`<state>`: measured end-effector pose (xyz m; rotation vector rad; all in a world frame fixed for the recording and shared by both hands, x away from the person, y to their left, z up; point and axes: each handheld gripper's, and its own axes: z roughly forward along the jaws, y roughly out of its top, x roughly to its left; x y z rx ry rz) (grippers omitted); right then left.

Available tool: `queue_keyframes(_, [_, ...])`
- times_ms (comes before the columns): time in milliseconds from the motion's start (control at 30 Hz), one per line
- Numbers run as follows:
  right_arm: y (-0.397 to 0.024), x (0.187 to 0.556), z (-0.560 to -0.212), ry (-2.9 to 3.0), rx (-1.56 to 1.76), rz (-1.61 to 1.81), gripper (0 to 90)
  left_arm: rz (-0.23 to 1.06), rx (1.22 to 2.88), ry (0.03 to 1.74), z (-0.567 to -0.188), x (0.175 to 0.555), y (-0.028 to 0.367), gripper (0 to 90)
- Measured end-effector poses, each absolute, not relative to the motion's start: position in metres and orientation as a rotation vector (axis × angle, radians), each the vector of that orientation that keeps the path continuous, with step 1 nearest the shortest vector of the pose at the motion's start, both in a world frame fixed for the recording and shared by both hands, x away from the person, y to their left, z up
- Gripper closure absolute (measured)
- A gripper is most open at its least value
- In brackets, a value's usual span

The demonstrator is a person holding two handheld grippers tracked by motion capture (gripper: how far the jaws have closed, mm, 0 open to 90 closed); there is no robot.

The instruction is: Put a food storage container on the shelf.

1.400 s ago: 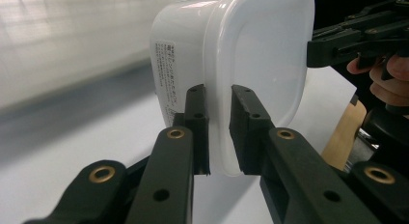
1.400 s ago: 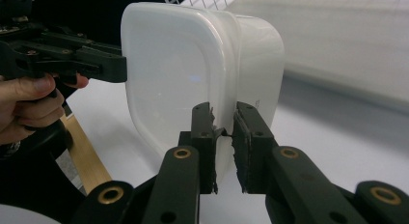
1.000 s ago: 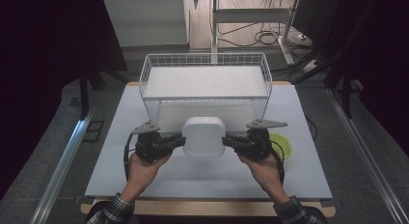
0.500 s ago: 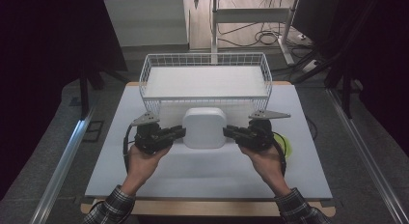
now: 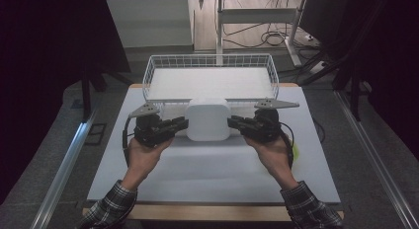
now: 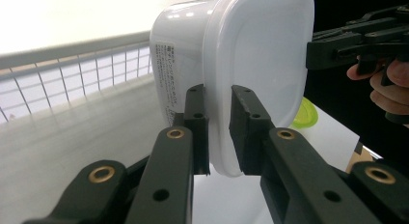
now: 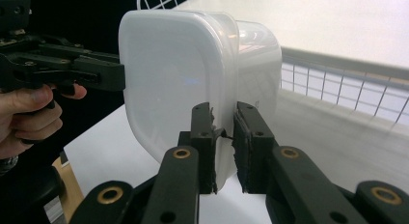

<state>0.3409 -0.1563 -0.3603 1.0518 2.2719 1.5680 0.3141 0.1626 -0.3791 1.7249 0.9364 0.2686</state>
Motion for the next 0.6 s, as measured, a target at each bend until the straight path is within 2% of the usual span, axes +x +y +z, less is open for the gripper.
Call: queue_keyframes(600, [-0.151,0.356,-0.328,2.234,1.009,1.567,79.1,0.311,1.706,0.922,-0.348,0.328,0.165,78.7])
